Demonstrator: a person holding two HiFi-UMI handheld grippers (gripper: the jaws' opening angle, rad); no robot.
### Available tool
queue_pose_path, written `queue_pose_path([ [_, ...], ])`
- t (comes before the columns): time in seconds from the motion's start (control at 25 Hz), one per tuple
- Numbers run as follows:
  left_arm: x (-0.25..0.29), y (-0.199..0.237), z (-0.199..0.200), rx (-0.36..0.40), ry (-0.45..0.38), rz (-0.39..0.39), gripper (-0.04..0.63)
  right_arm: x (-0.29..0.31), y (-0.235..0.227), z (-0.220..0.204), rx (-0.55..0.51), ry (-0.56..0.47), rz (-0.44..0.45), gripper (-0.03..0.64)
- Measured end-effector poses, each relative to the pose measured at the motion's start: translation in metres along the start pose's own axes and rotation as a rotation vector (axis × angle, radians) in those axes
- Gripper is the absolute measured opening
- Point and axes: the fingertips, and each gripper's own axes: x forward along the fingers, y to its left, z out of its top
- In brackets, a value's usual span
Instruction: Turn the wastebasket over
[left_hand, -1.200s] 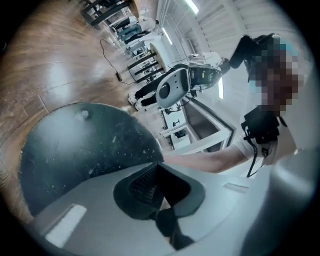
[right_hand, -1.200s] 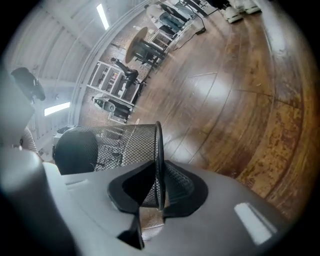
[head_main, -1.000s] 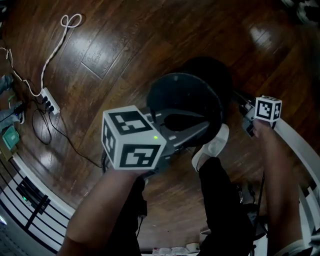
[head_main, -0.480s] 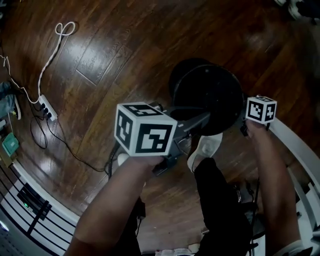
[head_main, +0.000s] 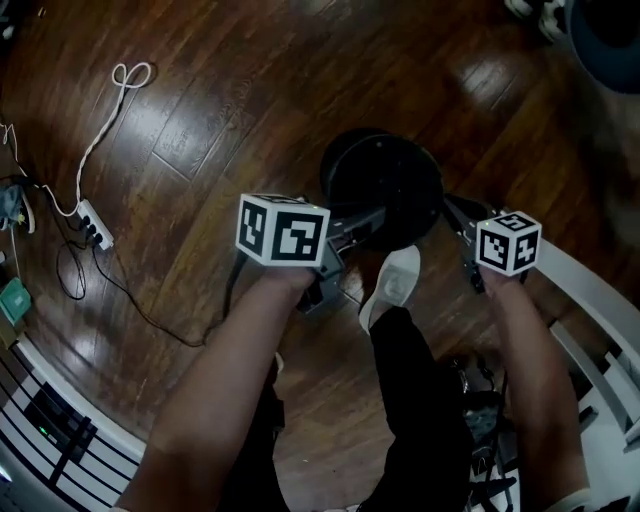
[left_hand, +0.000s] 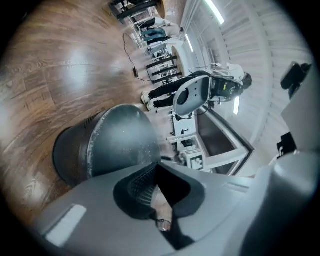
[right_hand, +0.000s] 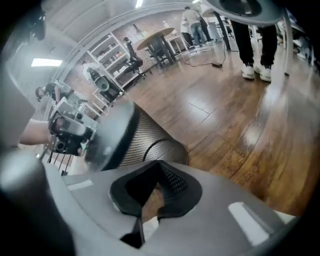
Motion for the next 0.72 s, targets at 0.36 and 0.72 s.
queue_pose_path([
  [0.36, -0.108, -0.123, -0.027, 0.259, 0.053, 0.018, 0.000, -0.159, 0.157, 0.005, -0.085, -0.079, -0.061, 0.003],
  [0.72, -0.271, -0.295, -0.078, 0.585, 0.029, 0.019, 0.000, -0.321, 0.360, -0.045, -0.017, -0.291, -0.076, 0.011],
])
